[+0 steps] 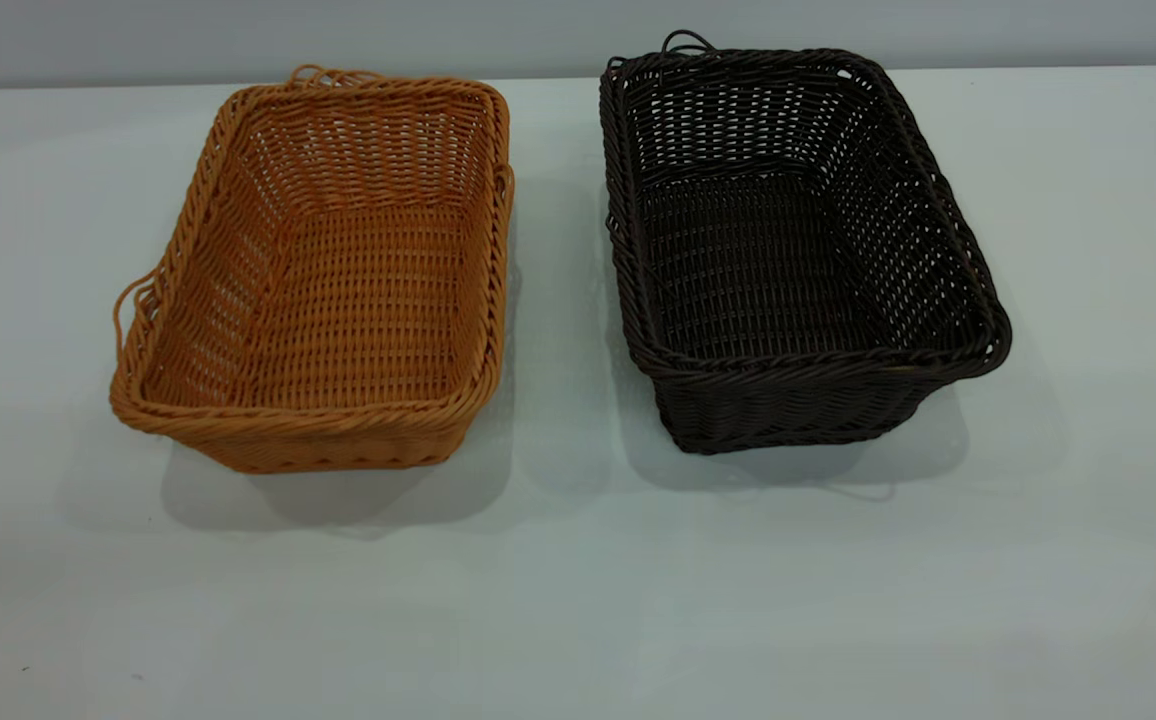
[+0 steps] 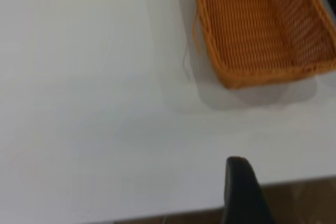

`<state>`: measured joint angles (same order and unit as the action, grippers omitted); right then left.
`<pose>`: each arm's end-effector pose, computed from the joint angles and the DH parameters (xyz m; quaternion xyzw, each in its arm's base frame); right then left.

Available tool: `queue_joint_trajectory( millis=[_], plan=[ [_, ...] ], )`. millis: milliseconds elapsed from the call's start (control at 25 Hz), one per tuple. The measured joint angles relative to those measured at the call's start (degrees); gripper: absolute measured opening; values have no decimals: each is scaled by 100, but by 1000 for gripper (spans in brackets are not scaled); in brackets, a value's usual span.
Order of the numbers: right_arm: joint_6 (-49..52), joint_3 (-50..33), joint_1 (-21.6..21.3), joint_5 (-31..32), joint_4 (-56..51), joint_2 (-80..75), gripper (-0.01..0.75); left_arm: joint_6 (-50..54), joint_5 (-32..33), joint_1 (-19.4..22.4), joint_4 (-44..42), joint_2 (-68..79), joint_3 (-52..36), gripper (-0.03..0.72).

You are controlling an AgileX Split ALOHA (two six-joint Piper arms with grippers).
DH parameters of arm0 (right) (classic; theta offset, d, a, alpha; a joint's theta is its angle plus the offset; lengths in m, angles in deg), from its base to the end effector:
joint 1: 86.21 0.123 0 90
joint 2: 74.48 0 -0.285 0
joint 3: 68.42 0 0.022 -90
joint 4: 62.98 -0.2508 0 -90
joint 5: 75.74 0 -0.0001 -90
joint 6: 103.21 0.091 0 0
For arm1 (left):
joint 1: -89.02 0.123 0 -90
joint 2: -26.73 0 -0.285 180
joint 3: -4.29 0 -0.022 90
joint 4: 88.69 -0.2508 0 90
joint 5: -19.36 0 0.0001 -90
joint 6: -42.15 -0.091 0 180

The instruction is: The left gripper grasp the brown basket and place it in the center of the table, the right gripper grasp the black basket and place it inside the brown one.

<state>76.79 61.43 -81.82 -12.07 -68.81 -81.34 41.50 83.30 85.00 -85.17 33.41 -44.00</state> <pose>-0.0072 0.0078 0.2659 -0.0362 0.8671 0.0697 0.4919 -0.0111 -0.0043 0.2742 0.0375 0.8600 -0.0455 0.5069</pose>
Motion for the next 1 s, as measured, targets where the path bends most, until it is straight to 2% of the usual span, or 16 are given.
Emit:
queue_joint_trajectory(
  millis=[440,640,760,1000],
  plan=[
    [0,0,0,-55,-214,0,554,65,-47,0,0,0,-95,378],
    [-73,112,0,-162,-1025,-728,557,411,-191,0,0,663,-68,379],
    [-694,113,0,-481,-1801,-1719,582,65,-742,0,0,1569,18,400],
    [-3028,113,0,-1436,-3664,-4239,591,-318,-2155,0,0,3545,332,468]
  ],
)
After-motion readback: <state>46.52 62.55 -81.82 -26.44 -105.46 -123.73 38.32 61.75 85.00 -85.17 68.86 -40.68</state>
